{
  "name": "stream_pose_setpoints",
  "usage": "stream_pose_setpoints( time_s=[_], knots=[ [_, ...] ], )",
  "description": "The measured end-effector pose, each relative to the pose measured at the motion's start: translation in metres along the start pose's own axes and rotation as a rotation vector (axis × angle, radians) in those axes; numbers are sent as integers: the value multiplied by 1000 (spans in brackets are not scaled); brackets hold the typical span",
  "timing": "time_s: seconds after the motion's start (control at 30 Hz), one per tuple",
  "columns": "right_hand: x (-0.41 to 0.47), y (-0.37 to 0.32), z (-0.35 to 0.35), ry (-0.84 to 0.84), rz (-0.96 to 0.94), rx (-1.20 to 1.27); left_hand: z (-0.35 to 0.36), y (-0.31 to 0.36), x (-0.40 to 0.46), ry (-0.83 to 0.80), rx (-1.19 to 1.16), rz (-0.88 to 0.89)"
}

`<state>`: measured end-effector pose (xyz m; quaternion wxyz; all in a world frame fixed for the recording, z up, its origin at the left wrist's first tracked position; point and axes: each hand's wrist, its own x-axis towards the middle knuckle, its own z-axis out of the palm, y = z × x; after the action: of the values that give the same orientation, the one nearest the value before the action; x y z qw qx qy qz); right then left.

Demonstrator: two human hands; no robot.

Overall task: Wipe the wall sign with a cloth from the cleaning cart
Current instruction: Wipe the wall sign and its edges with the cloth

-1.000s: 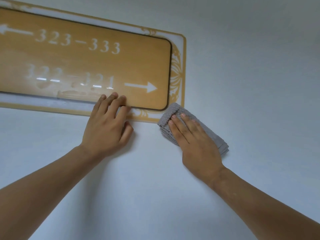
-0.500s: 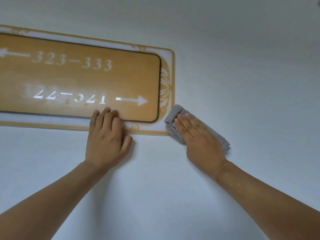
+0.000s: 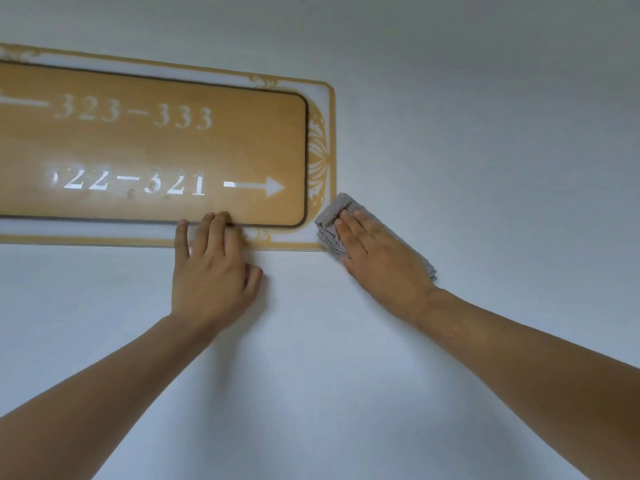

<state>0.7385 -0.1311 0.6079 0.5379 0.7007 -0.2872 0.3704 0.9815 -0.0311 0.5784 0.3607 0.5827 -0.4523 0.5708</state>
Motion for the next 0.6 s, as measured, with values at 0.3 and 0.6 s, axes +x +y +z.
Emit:
stream_pose_setpoints(
  time_s=[0.3, 0.6],
  knots=[
    [10, -17, -41, -4, 275, 483, -45, 72, 23, -418, -889, -479],
    [-8, -16, -34, 68, 152, 534, -51, 129, 45, -569, -1453, -795]
  ],
)
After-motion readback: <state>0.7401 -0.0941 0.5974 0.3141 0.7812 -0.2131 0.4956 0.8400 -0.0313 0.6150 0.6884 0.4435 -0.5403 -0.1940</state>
